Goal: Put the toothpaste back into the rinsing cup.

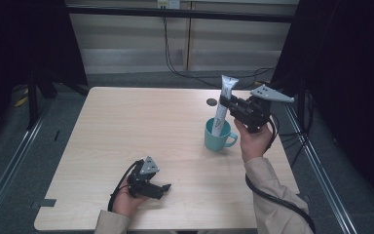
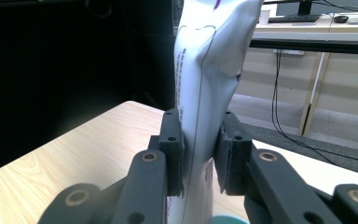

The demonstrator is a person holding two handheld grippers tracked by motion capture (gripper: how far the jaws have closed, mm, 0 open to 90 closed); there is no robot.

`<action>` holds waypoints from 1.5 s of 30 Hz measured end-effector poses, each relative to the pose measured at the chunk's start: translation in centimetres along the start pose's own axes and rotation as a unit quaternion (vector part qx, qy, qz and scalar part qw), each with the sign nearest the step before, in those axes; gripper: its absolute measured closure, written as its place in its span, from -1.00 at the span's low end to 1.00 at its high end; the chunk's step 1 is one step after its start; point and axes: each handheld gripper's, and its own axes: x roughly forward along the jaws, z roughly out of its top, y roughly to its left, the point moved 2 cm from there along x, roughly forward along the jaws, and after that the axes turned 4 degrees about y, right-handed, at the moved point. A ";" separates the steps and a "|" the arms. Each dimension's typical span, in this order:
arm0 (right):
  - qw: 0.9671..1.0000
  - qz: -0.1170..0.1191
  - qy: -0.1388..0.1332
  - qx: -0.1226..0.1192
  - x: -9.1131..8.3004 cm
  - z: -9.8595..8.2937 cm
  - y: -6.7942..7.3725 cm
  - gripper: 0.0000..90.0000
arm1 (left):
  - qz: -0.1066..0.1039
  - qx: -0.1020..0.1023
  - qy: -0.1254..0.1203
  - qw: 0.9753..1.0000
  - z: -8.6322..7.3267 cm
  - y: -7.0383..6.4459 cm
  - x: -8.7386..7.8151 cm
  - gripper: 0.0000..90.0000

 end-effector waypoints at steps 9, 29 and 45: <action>1.000 -0.011 0.002 -0.009 0.9 0.3 -0.2 0.65 | 0.000 0.000 0.000 1.000 0.0 0.0 0.0 -0.68; 0.999 -0.037 0.008 -0.027 2.1 -0.2 -1.2 0.65 | -0.001 -0.001 -0.001 1.000 0.0 0.0 0.0 -0.68; 0.998 -0.048 0.027 -0.039 2.9 -2.2 -1.6 0.65 | -0.001 0.004 0.004 1.000 0.0 0.0 0.0 -0.68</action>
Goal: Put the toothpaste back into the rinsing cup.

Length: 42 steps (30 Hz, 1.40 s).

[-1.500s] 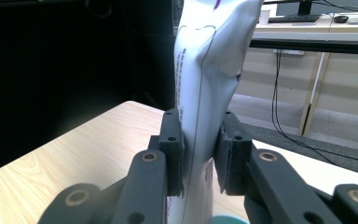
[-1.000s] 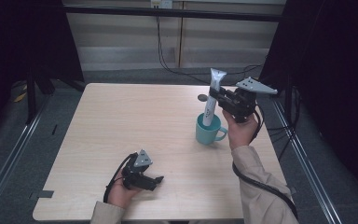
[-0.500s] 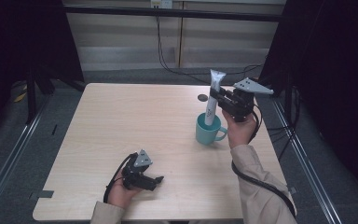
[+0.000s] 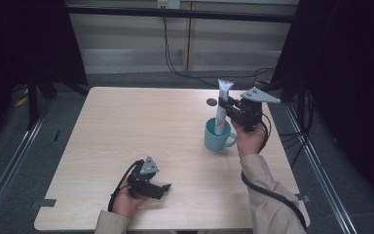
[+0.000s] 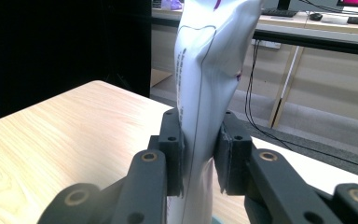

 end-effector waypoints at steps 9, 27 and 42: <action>1.000 -0.003 0.010 -0.001 0.6 -1.1 0.2 0.65 | 0.000 0.000 0.000 1.000 0.0 0.0 0.0 -0.67; 1.000 -0.002 0.027 0.010 1.3 -2.9 0.2 0.64 | 0.000 0.000 0.000 1.000 0.0 0.0 0.0 -0.67; 0.999 -0.006 0.037 0.014 1.7 -4.0 0.2 0.64 | 0.000 -0.001 -0.001 1.000 0.0 0.0 0.0 -0.67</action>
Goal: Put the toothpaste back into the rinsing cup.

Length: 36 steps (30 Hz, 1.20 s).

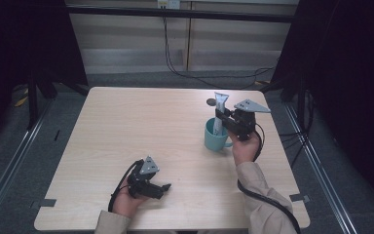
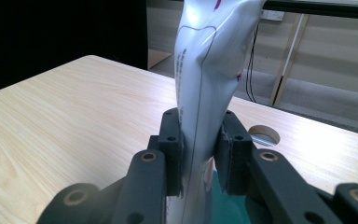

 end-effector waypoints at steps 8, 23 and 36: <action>1.000 -0.002 0.003 0.000 0.2 -0.6 -0.2 0.64 | 0.000 0.000 0.000 1.000 0.0 0.0 0.0 -0.67; 1.000 -0.007 0.011 0.003 0.5 -1.7 -0.3 0.63 | 0.000 0.000 0.000 1.000 0.0 0.0 0.0 -0.66; 1.000 -0.008 0.016 0.005 0.4 -2.3 -0.6 0.62 | 0.000 0.000 0.000 1.000 0.0 0.0 0.0 -0.66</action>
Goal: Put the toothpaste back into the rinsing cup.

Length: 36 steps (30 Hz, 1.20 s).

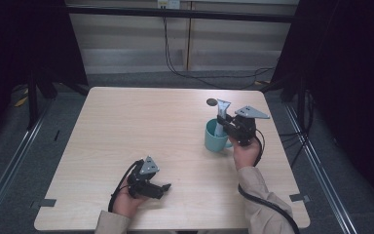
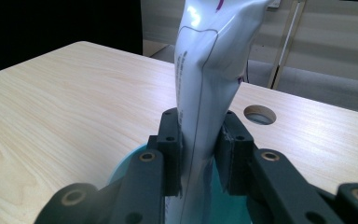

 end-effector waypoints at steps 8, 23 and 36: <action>1.000 0.000 0.003 0.005 0.0 -0.4 -0.3 0.61 | 0.000 0.000 0.000 1.000 0.0 0.0 0.0 -0.66; 1.000 -0.003 0.011 0.010 -0.3 -0.4 -1.1 0.57 | 0.000 -0.002 -0.001 1.000 0.0 0.0 0.0 -0.66; 1.000 -0.009 0.013 0.025 -0.6 -0.8 -1.9 0.49 | 0.000 -0.002 -0.001 1.000 0.0 0.0 0.0 -0.66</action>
